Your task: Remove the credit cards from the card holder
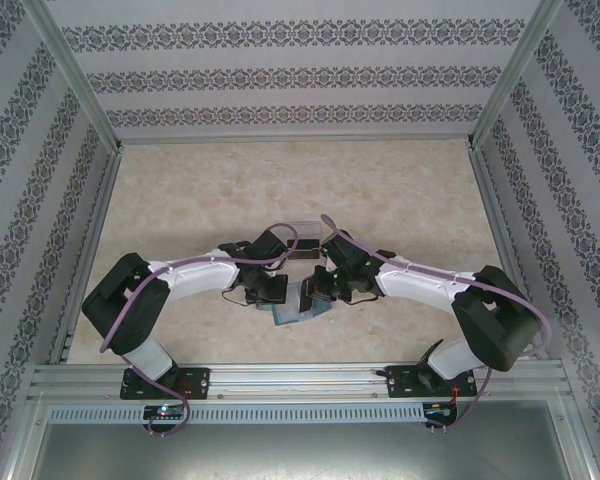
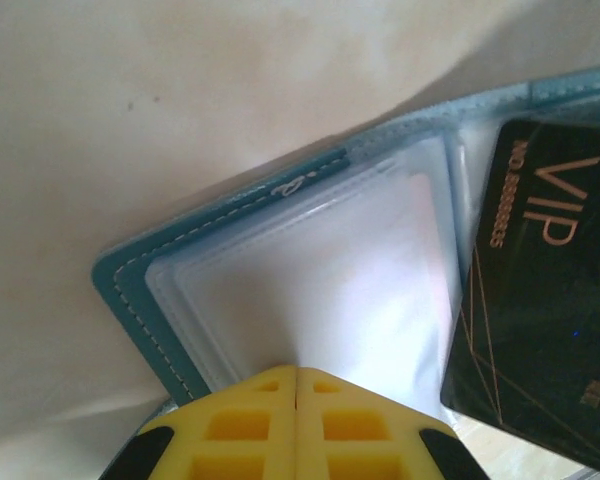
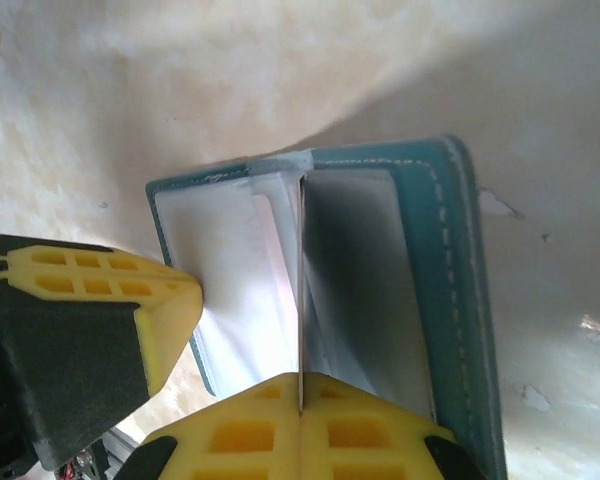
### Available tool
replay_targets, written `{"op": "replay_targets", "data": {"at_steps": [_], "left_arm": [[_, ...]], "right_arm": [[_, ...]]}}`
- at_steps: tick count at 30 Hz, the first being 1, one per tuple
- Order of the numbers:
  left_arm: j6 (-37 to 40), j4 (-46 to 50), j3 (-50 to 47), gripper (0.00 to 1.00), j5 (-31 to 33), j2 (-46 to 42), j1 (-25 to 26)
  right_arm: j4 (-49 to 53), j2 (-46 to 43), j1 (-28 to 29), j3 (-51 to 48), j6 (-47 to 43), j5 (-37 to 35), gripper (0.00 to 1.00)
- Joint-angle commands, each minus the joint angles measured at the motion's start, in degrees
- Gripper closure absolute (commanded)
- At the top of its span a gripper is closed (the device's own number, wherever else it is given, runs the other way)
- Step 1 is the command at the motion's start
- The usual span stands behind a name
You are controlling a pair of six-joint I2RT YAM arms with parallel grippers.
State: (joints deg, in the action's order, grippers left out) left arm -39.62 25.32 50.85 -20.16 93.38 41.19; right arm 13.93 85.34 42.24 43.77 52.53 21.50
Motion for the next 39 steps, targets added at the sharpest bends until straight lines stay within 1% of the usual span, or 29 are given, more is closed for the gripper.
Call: {"op": "replay_targets", "data": {"at_steps": [1,8,12,17,18,20,22,24,29,32,35,39], "left_arm": [[0.14,4.21,-1.79,0.92,2.7,-1.96,0.03],[-0.12,5.21,-1.5,0.91,4.12,-3.9,-0.23],[0.28,6.59,-0.35,0.9,5.24,-4.59,-0.55],[1.06,10.36,1.34,0.89,8.87,-6.82,-0.84],[1.15,10.55,1.18,0.88,9.15,-7.58,-1.08],[1.46,10.83,0.82,0.86,8.87,-9.33,-1.82],[1.94,11.66,0.59,0.84,8.5,-10.73,-2.78],[2.54,12.86,0.65,0.84,8.4,-11.74,-4.09],[4.98,16.62,1.3,0.83,7.99,-15.26,-7.24],[7.11,19.73,2.35,0.82,8.03,-17.49,-9.61],[9.74,22.74,2.93,0.81,7.44,-19.16,-12.91],[13.31,26.37,3.93,0.79,7.82,-20.74,-16.59]], "right_arm": [[2.31,0.86,0.9,2.47,-2.04,-0.82,0.94],[10.13,-0.59,0.74,5.28,-8.48,-4.02,0.94],[15.38,-1.49,0.53,8.11,-16.71,-4.6,0.98],[21.66,-1.5,0.28,13.25,-32.21,-5.8,1.0],[23.25,-1.32,0.28,14.45,-35.31,-6.33,1.0],[26.59,-0.53,-0.11,17.14,-42.0,-9.55,1.0],[28.16,0.24,-1.32,19.14,-48.17,-9.61,0.99],[30.4,1.38,-1.98,21.39,-55.96,-7.99,0.99],[38.27,4.05,-1.27,27.37,-79.45,-8.35,1.0],[42.34,6.12,-0.97,31.12,-89.9,-10.03,1.0],[45.09,9.14,-1.06,35.01,-95.58,-12.84,1.0],[49.04,14.25,-1.52,40.91,-100.45,-15.35,1.0]]}}
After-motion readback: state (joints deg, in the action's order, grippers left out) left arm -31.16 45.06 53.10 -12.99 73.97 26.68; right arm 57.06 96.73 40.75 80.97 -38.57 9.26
